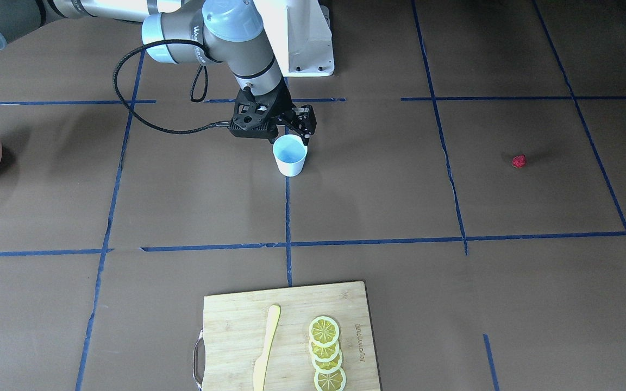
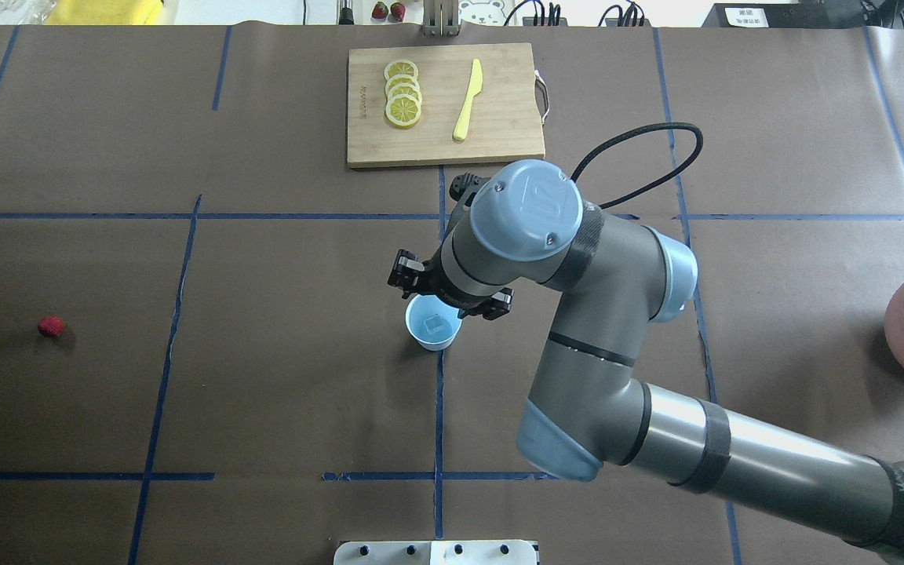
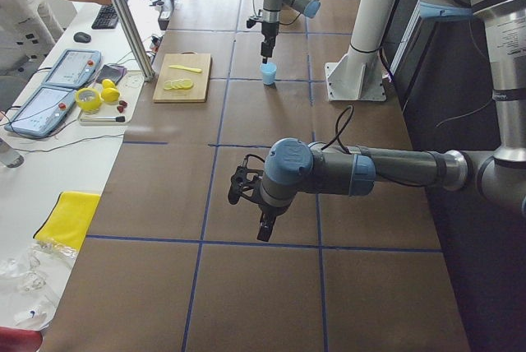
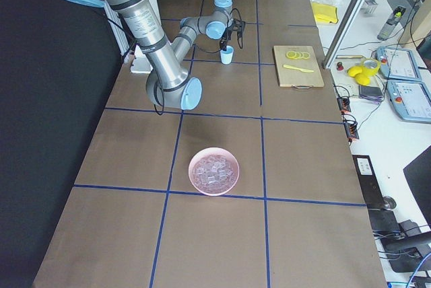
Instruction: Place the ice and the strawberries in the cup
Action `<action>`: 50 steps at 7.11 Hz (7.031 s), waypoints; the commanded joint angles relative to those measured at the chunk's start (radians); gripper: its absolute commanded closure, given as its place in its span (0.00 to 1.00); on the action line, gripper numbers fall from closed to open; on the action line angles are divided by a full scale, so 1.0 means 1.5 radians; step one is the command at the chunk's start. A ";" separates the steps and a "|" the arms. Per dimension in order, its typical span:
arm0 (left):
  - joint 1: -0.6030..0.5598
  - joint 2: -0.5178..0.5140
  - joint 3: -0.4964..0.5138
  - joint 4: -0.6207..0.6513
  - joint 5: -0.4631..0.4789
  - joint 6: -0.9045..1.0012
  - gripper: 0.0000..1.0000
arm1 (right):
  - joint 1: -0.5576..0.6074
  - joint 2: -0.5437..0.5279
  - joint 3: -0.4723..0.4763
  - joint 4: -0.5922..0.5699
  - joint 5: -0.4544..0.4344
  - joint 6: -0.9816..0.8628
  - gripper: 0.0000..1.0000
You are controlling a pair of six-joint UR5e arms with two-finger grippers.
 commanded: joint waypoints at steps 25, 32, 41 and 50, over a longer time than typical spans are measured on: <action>0.000 0.010 -0.001 0.000 -0.032 -0.005 0.00 | 0.493 -0.604 -0.037 0.007 0.252 -1.219 0.77; 0.000 0.010 -0.003 0.000 -0.045 -0.005 0.00 | 0.558 -0.681 0.163 -0.004 0.265 -1.193 1.00; 0.000 0.009 -0.003 0.000 -0.059 -0.007 0.00 | 0.071 -0.154 0.168 -0.005 0.088 -0.190 1.00; 0.000 0.009 -0.004 -0.001 -0.060 -0.006 0.00 | -0.049 0.019 -0.026 -0.004 -0.070 -0.061 0.42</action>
